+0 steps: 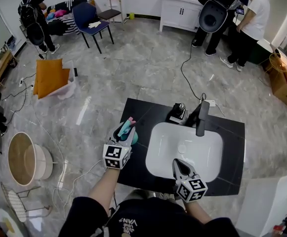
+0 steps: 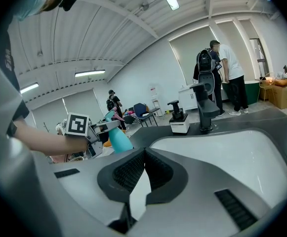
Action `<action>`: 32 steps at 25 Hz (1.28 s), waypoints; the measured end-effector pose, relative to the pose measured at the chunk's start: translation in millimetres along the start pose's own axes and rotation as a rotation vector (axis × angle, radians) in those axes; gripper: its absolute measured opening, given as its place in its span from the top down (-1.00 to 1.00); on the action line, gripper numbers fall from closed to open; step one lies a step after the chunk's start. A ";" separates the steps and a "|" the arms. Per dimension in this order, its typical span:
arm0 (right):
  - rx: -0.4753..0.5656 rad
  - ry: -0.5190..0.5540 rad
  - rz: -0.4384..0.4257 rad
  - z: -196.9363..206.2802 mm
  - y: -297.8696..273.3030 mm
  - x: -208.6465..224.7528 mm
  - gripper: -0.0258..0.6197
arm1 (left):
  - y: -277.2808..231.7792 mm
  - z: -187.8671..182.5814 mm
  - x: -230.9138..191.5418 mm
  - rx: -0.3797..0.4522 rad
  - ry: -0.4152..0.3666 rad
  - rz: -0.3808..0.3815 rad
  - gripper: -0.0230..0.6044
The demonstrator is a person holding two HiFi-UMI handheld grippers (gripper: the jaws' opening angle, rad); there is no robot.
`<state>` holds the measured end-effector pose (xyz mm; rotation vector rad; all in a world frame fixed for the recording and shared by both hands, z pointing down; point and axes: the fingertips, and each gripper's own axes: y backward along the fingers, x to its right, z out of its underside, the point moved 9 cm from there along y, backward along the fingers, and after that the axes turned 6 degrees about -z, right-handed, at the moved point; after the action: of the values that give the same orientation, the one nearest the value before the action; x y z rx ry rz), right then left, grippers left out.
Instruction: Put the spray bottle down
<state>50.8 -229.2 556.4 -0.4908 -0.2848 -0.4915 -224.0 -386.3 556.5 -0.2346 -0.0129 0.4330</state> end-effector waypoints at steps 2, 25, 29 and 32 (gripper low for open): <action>0.002 0.002 0.002 -0.7 -0.3 1.5 0.92 | -0.9 1.0 -0.2 0.008 0.000 -0.004 0.38; -0.002 0.027 -0.071 -11.7 -3.8 1.1 0.92 | 5.7 2.5 2.9 -0.072 0.029 0.012 -0.58; -0.005 0.038 -0.100 -11.6 -5.0 -0.4 0.92 | 14.5 5.4 2.9 -0.078 0.038 0.010 -0.63; -0.009 0.046 -0.120 -9.8 -3.9 -1.4 0.92 | 23.2 5.6 3.8 -0.076 0.052 0.003 -0.65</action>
<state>49.0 -236.7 549.0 -0.4718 -0.2687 -0.6200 -230.5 -363.1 556.5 -0.3201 0.0216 0.4294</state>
